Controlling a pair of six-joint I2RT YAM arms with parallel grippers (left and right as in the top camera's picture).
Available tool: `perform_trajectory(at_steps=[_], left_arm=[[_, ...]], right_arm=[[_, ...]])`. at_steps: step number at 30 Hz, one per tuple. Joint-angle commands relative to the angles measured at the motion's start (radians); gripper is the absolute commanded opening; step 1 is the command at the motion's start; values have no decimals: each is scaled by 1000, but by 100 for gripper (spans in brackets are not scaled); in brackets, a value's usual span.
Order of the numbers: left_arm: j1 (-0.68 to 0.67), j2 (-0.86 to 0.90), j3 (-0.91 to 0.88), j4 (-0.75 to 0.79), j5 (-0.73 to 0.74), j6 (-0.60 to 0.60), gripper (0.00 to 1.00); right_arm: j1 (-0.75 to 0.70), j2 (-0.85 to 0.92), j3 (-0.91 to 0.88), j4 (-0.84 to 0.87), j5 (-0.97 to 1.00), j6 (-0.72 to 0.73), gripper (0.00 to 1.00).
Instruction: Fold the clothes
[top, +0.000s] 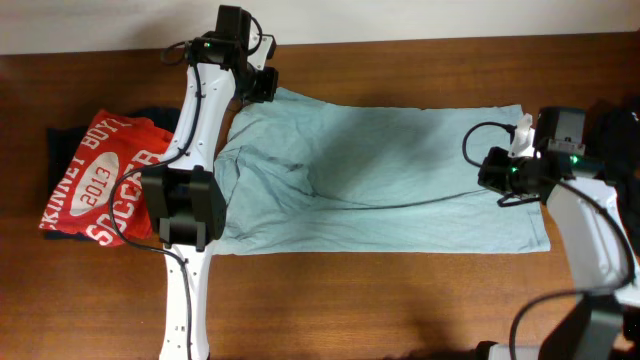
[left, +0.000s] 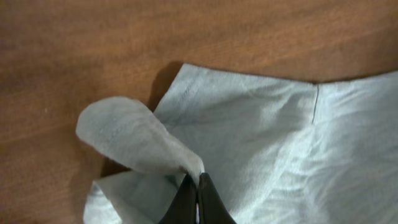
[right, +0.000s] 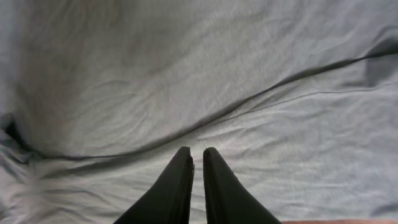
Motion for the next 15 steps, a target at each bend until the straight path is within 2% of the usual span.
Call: perform_trajectory(at_steps=[1, 6, 10, 13, 15], left_arm=[[0, 2, 33, -36, 23, 12, 0], [0, 2, 41, -123, 117, 12, 0], [-2, 2, 41, -195, 142, 12, 1], [-2, 2, 41, -214, 138, 12, 13], [-2, 2, 41, -236, 138, 12, 14]], right_arm=[[-56, 69, 65, 8, -108, -6, 13], [-120, 127, 130, 5, -223, -7, 12], [-131, 129, 134, 8, -225, -7, 11], [-131, 129, 134, 8, -225, -7, 10], [-131, 129, 134, 8, -225, -7, 9]])
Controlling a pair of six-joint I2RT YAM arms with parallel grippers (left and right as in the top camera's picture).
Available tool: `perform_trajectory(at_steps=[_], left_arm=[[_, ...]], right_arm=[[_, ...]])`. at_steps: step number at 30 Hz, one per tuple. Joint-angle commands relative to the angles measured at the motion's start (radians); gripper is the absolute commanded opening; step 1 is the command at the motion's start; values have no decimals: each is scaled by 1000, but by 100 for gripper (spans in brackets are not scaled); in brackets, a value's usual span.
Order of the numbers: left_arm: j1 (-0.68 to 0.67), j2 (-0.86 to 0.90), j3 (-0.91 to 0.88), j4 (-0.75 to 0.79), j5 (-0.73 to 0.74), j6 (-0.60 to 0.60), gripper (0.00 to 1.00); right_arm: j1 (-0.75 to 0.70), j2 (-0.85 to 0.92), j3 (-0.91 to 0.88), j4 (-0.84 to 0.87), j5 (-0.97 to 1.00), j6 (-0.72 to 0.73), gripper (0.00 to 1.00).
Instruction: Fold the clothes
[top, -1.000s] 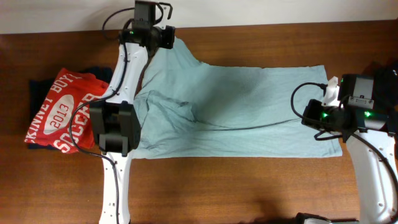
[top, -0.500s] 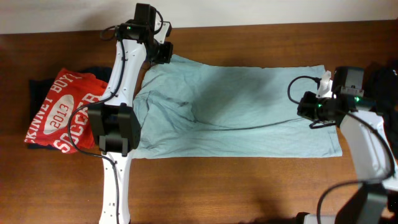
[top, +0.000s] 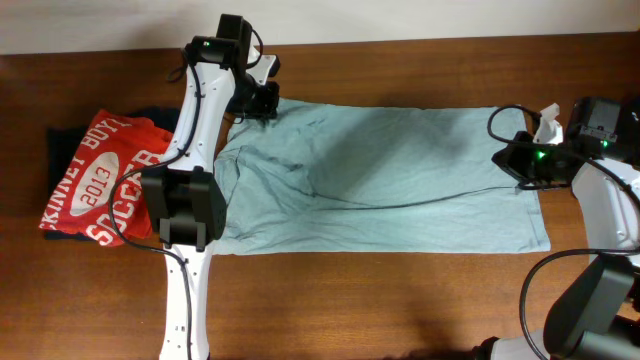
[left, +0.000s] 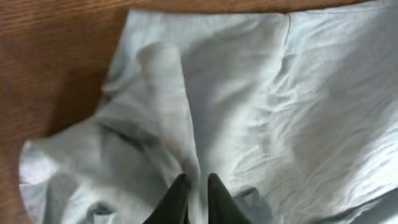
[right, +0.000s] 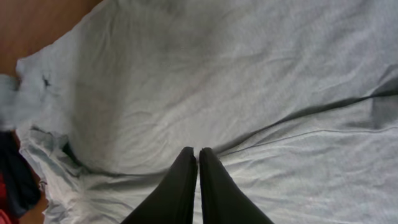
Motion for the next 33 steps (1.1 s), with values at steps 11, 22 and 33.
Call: perform_trajectory(at_steps=[11, 22, 33], left_arm=[[-3, 5, 25, 35, -14, 11, 33], [-111, 88, 24, 127, -165, 155, 48], [-152, 140, 25, 143, -365, 149, 35]], right_arm=[[1, 2, 23, -1, -29, -8, 8], [1, 2, 23, -8, -29, -8, 7], [1, 2, 23, -16, -29, -8, 8]])
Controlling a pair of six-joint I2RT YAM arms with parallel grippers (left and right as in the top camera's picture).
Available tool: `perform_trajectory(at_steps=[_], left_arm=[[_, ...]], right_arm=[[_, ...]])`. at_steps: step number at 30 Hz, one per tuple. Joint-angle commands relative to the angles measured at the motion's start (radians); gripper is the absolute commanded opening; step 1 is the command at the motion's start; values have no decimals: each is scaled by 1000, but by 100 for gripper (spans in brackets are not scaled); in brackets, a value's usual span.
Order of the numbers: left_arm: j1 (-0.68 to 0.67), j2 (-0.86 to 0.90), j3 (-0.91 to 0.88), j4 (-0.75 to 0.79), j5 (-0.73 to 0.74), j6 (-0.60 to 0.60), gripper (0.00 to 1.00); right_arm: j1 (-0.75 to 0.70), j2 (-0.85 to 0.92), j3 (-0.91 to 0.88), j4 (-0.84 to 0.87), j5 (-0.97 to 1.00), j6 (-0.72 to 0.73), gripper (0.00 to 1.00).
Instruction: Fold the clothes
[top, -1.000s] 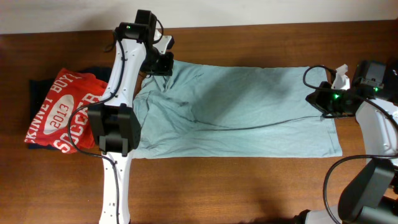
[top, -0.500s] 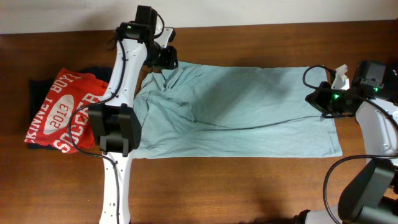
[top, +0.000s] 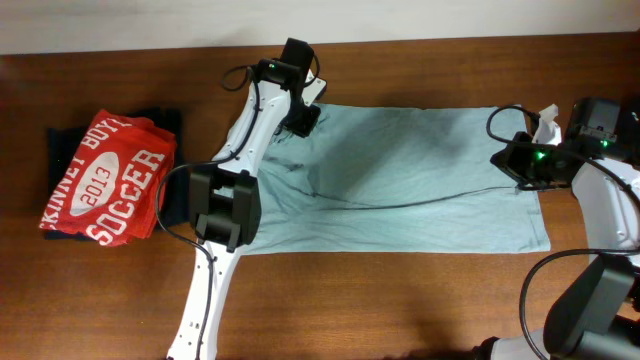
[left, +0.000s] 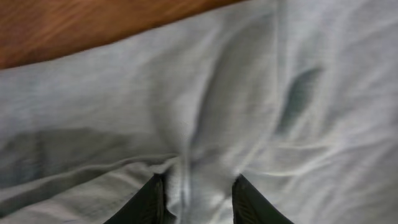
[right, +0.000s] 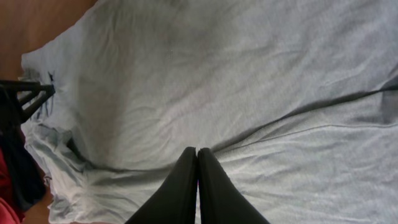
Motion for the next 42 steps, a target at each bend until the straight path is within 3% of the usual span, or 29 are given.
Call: perform_trajectory(at_steps=[1, 11, 17, 22, 42], left_arm=[[21, 7, 12, 2, -101, 15, 35], [21, 6, 101, -19, -132, -7, 30], [20, 6, 165, -65, -120, -14, 32], [23, 10, 164, -74, -120, -14, 36], [23, 49, 143, -77, -75, -13, 35]], right_arm=[[1, 2, 23, 0, -13, -8, 8], [1, 2, 23, 0, -8, -8, 8], [1, 2, 23, 1, -8, -8, 8], [1, 2, 23, 0, -8, -8, 8], [1, 2, 23, 0, -9, -8, 7]])
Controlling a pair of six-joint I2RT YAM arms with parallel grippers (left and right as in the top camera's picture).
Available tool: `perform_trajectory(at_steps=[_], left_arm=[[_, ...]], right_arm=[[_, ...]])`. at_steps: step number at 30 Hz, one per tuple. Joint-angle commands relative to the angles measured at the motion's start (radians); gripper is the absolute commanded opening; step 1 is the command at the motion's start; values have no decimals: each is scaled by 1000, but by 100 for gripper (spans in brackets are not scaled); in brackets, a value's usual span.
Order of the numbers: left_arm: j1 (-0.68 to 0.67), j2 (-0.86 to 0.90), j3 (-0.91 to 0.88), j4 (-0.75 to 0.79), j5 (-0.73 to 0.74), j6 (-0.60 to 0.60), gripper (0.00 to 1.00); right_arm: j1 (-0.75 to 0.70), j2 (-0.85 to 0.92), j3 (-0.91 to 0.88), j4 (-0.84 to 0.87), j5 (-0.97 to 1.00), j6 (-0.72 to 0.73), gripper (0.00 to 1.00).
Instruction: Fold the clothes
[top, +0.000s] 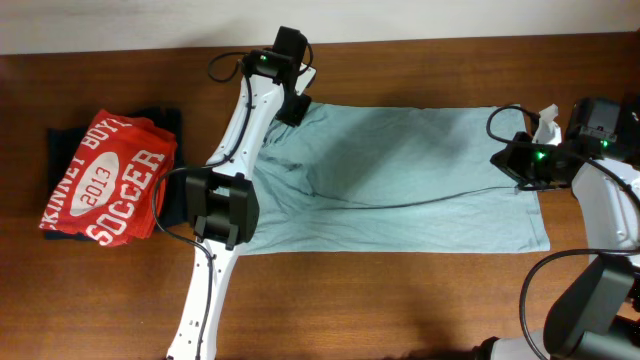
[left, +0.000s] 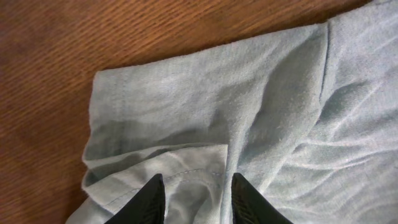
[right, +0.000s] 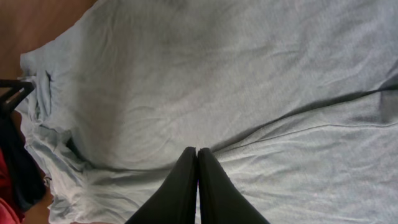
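Note:
A light blue shirt (top: 400, 170) lies spread flat across the wooden table (top: 400, 300). My left gripper (top: 293, 106) is at its far left corner. In the left wrist view that gripper (left: 196, 183) is open, its fingers either side of the rumpled, doubled-over sleeve (left: 155, 112). My right gripper (top: 508, 165) is over the shirt's right end. In the right wrist view it (right: 197, 152) is shut above the cloth (right: 217, 74), and nothing shows between the fingers. A long crease (right: 298, 112) runs across the shirt.
A stack of folded clothes (top: 100, 180), a red printed shirt on top of dark ones, sits at the left of the table. Both arms' cables hang near the shirt's ends. Bare wood shows along the front edge.
My left gripper, still open, has shifted a little left and back, from over the shirt's body to the sleeve at the far left corner. The right gripper has not moved.
First my left gripper was shut on the raised sleeve and my right hovered, slightly parted, over the shirt's right part. Then the sleeve lay on the shirt with the left fingers barely apart, and the right was shut at the right end. The left then stood open further right, now at the sleeve.

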Motion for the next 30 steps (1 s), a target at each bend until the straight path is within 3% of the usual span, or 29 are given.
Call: perform_trajectory(at_steps=[1, 6, 14, 21, 30], left_arm=[[5, 21, 0, -1, 14, -6, 35], [5, 43, -2, -1, 15, -2, 25], [6, 42, 5, -2, 11, -2, 1], [6, 16, 31, -57, -23, -2, 1], [24, -141, 49, -61, -76, -2, 1]], right_arm=[[1, 2, 23, -1, -9, -8, 8], [1, 2, 23, -5, -9, -8, 8], [1, 2, 23, -5, -9, -8, 7], [1, 2, 23, -8, -9, -8, 7], [1, 2, 23, -8, -9, -8, 8]])
